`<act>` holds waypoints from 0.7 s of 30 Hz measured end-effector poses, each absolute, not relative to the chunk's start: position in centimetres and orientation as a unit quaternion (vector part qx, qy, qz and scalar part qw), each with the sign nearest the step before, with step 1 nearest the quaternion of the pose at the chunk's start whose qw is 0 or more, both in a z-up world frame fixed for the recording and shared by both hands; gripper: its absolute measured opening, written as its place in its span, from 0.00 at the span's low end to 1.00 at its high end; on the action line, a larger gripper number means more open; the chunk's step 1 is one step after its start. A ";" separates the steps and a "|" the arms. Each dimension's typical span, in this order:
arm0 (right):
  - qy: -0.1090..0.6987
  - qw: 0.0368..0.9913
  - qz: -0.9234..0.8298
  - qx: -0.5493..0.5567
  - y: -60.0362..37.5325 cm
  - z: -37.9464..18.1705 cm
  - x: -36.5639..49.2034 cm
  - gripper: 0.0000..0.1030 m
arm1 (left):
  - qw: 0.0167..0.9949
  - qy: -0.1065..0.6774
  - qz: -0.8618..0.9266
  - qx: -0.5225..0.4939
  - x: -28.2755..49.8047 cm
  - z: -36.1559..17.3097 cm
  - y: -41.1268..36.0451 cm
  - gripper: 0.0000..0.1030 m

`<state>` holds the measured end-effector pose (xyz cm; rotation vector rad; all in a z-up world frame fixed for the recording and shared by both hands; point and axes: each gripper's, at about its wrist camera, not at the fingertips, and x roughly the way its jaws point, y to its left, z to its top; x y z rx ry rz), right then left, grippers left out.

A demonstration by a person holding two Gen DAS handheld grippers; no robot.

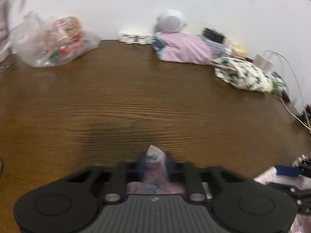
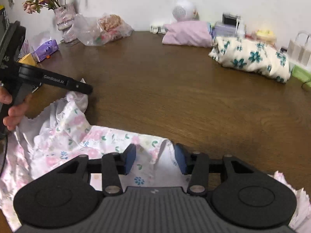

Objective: Fold clothes

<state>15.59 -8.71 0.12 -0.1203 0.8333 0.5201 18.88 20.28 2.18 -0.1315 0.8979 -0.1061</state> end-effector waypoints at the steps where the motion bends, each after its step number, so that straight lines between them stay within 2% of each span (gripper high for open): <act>1: 0.399 0.882 0.244 -0.058 -8.8 0.1 15.5 0.25 | 0.899 0.430 -0.046 -0.067 18.6 2.3 20.3 0.04; 2: 0.400 0.883 0.238 -0.057 -9.0 0.1 15.4 0.10 | 0.903 0.424 -0.040 -0.064 18.2 2.6 20.3 0.03; 5: 0.402 0.885 0.232 -0.040 -9.9 0.4 15.0 0.02 | 0.917 0.393 -0.026 -0.058 16.1 4.4 20.4 0.03; 13: 0.341 0.904 0.256 -0.019 -12.4 4.3 10.5 0.01 | 0.952 0.288 0.005 -0.104 3.9 8.8 21.0 0.03; 19: 0.300 0.915 0.265 -0.052 -14.0 5.8 3.2 0.00 | 0.954 0.251 0.034 -0.163 -6.5 7.1 20.5 0.03; 21: 0.309 0.908 0.275 -0.065 -14.2 5.1 1.0 0.00 | 0.950 0.261 0.033 -0.166 -8.2 5.6 19.9 0.03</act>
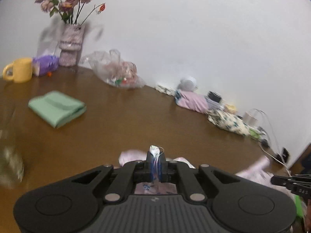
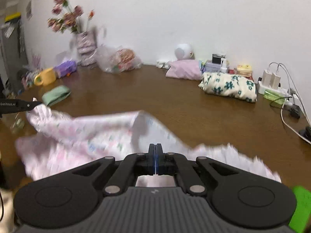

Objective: Fold clothes

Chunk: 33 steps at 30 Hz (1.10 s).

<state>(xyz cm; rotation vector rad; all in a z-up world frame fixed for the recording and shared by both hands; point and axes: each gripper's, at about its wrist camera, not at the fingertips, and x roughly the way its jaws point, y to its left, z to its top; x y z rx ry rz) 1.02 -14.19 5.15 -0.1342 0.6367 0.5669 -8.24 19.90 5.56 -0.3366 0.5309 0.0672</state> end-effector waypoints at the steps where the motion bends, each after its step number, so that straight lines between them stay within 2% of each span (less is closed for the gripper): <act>1: 0.314 0.904 0.281 -0.072 -14.2 4.8 0.0 0.00 | 0.949 0.268 0.032 -0.165 -9.0 4.7 19.6 0.03; 3: 0.322 0.897 0.291 -0.080 -14.3 4.3 -1.9 0.01 | 0.945 0.281 0.031 -0.165 -10.6 3.1 18.9 0.04; 4: 0.319 0.897 0.294 -0.080 -14.2 4.5 -2.3 0.07 | 0.943 0.287 0.035 -0.167 -10.8 2.5 18.9 0.04; 6: 0.312 0.898 0.300 -0.080 -13.8 4.8 -2.9 0.26 | 0.937 0.300 0.047 -0.172 -11.0 1.4 19.0 0.05; 7: 0.303 0.901 0.299 -0.082 -13.6 5.1 -3.2 0.46 | 0.937 0.298 0.047 -0.173 -11.2 1.3 19.1 0.05; 8: 0.294 0.905 0.297 -0.080 -13.4 5.4 -3.3 0.49 | 0.939 0.294 0.046 -0.173 -11.3 1.3 19.1 0.06; 10: 0.281 0.910 0.296 -0.067 -13.2 6.0 -3.3 0.49 | 0.941 0.292 0.043 -0.163 -11.4 1.4 19.0 0.06; 14: 0.258 0.919 0.293 -0.053 -12.3 6.8 -3.3 0.36 | 0.944 0.294 0.042 -0.143 -11.3 1.1 18.6 0.07; 18: 0.252 0.916 0.299 -0.084 -9.9 6.3 -2.3 0.35 | 0.943 0.298 0.046 -0.140 -11.1 0.7 18.6 0.09; 22: 0.306 0.905 0.275 -0.110 -8.4 3.2 -1.0 0.14 | 0.944 0.296 0.054 -0.134 -11.2 0.5 18.2 0.10; 28: 0.355 0.899 0.243 -0.086 -12.5 0.6 -4.1 0.14 | 0.946 0.298 0.048 -0.117 -11.0 0.6 18.1 0.10; 33: 0.294 0.923 0.244 -0.044 -13.9 3.4 -5.5 0.14 | 0.946 0.307 0.037 -0.100 -10.8 1.2 17.9 0.13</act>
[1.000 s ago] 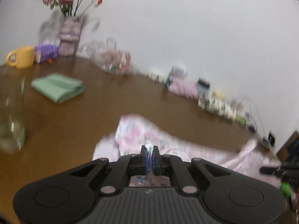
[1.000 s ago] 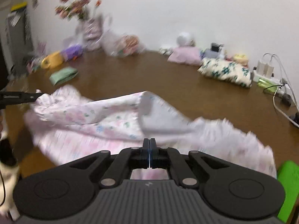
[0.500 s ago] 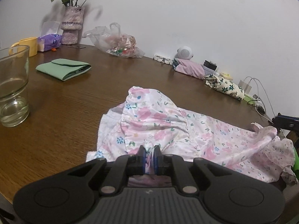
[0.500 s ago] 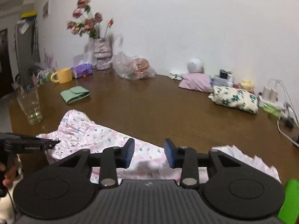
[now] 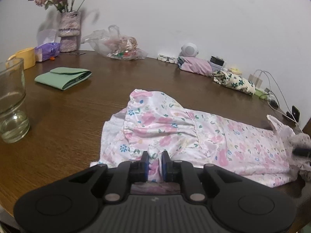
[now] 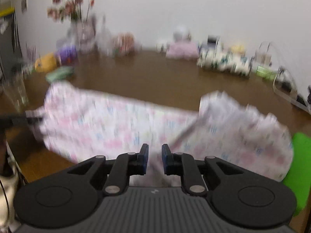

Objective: Fold clothes

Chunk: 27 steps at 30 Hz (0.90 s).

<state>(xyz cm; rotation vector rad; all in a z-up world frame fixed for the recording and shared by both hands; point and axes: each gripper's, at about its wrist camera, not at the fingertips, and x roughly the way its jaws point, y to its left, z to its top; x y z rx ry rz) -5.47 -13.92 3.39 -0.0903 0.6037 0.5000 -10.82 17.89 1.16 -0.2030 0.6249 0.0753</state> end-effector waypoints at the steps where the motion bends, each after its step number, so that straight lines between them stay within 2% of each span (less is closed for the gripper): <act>1: 0.280 0.925 0.253 -0.040 -13.7 3.9 -5.5 0.15 | 0.946 0.307 0.034 -0.100 -10.9 1.3 18.0 0.15; 5: 0.296 0.908 0.286 -0.081 -10.8 2.5 -4.5 0.16 | 0.951 0.288 0.036 -0.106 -11.9 2.8 19.1 0.30; 12: 0.319 0.895 0.297 -0.096 -9.7 -0.4 -5.1 0.16 | 0.969 0.204 0.020 -0.135 -13.1 8.0 19.7 0.32; 18: 0.311 0.899 0.291 -0.101 -9.8 -0.5 -5.7 0.17 | 0.955 0.279 -0.035 -0.097 -8.4 4.5 14.9 0.31; 20: 0.312 0.901 0.286 -0.096 -10.3 -0.5 -5.8 0.22 | 0.949 0.297 -0.026 -0.103 -7.9 3.0 15.1 0.30; 27: 0.305 0.909 0.280 -0.052 -12.1 0.9 -5.7 0.26 | 0.945 0.317 -0.001 -0.083 -8.2 1.0 16.6 0.29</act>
